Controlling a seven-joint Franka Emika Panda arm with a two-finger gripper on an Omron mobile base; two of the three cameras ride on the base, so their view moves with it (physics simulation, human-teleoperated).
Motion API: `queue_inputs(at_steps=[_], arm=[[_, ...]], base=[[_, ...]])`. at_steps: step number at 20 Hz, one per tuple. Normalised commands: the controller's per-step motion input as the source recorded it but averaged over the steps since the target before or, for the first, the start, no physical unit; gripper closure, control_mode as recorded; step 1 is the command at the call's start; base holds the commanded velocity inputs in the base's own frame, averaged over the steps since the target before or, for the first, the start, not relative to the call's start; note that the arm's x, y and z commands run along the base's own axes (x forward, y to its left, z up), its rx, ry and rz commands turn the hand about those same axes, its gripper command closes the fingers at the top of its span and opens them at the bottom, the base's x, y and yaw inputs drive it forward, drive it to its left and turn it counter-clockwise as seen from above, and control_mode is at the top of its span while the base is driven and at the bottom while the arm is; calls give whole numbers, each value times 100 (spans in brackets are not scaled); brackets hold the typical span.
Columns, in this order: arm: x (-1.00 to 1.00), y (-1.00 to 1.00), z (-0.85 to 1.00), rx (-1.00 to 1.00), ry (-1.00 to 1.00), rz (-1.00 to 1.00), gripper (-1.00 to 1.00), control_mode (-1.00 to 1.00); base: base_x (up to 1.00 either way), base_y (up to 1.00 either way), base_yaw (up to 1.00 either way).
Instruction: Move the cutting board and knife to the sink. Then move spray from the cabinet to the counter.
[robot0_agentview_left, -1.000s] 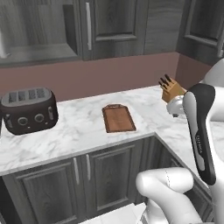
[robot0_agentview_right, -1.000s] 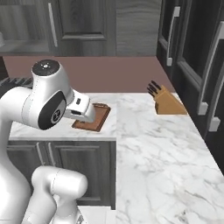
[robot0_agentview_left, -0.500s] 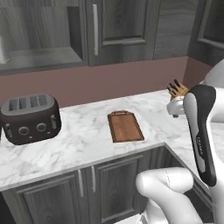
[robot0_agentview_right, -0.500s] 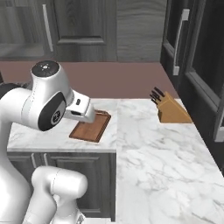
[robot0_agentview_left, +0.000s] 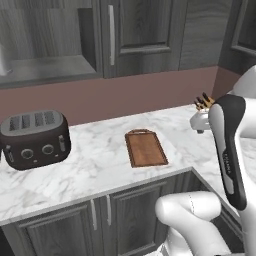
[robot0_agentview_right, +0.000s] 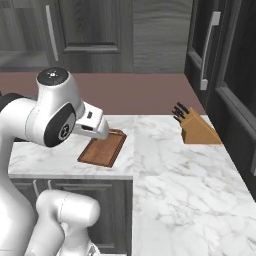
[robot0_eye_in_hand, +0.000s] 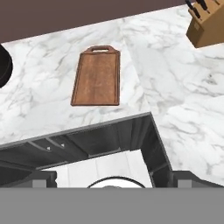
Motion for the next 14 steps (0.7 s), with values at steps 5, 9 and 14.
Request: queue_inputs(at_steps=[5, 9, 14], arm=[[49, -2, -3, 4, -2, 0, -100, -100], [81, 0, -13, 3, 0, -1, -100, -100], [97, 0, -32, 0, 1, 0, -100, -100]], base=[[0, 0, 0], [0, 0, 0], [0, 0, 0]])
